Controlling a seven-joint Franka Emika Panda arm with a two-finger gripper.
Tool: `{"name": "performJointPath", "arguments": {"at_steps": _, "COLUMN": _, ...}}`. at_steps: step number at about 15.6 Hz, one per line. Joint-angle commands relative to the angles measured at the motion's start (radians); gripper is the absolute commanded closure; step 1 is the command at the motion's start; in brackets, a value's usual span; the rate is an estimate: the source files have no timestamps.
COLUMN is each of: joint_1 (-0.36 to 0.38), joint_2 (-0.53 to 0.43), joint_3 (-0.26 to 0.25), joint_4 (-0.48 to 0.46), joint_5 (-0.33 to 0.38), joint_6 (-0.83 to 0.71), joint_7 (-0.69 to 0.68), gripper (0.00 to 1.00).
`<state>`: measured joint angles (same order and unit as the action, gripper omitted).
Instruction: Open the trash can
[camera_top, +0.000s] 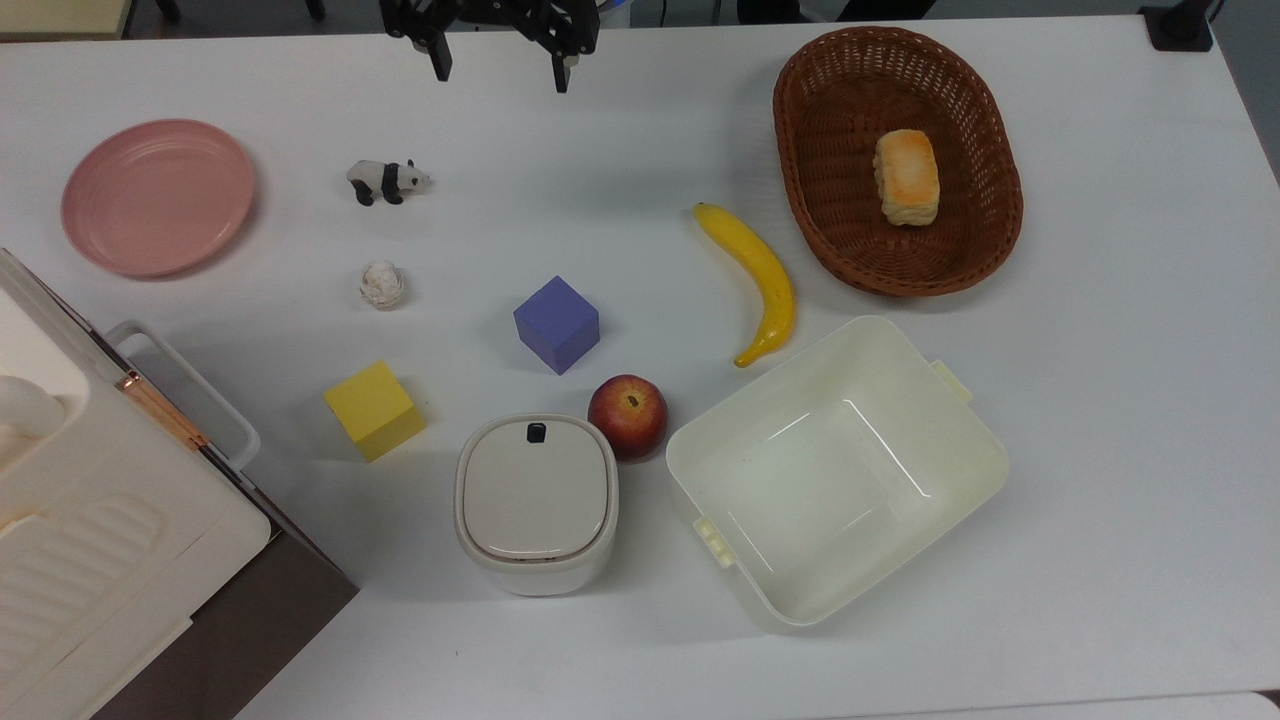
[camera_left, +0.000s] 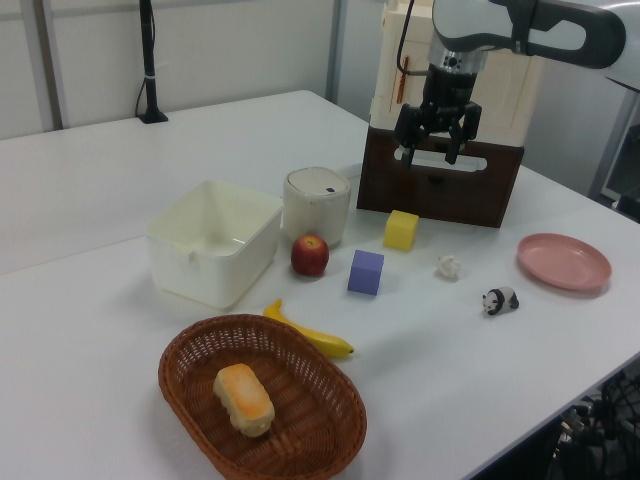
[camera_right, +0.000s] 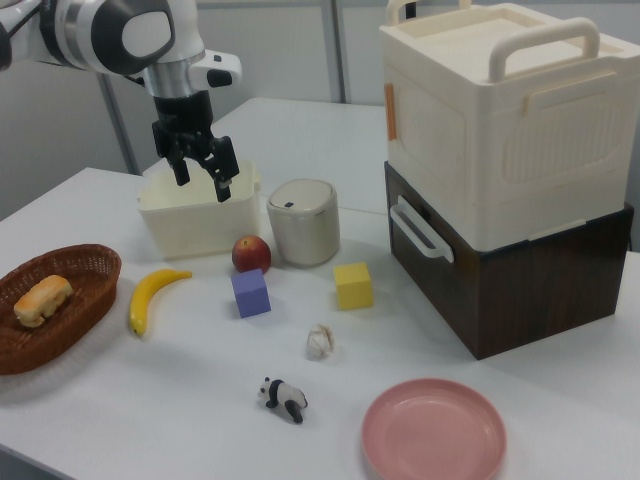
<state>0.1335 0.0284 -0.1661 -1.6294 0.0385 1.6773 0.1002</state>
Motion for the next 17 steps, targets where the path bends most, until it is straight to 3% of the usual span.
{"name": "performJointPath", "arguments": {"at_steps": 1, "joint_1": 0.006, "joint_2": -0.034, "joint_3": 0.000, "joint_4": -0.003, "joint_5": 0.023, "joint_6": -0.044, "joint_7": -0.052, "gripper": 0.00}}
{"name": "performJointPath", "arguments": {"at_steps": 8, "joint_1": 0.003, "joint_2": -0.030, "joint_3": 0.039, "joint_4": -0.033, "joint_5": 0.004, "joint_6": 0.013, "joint_7": -0.074, "gripper": 0.00}}
{"name": "performJointPath", "arguments": {"at_steps": 17, "joint_1": 0.000, "joint_2": -0.030, "joint_3": 0.031, "joint_4": -0.037, "joint_5": 0.018, "joint_6": 0.018, "joint_7": -0.073, "gripper": 0.00}}
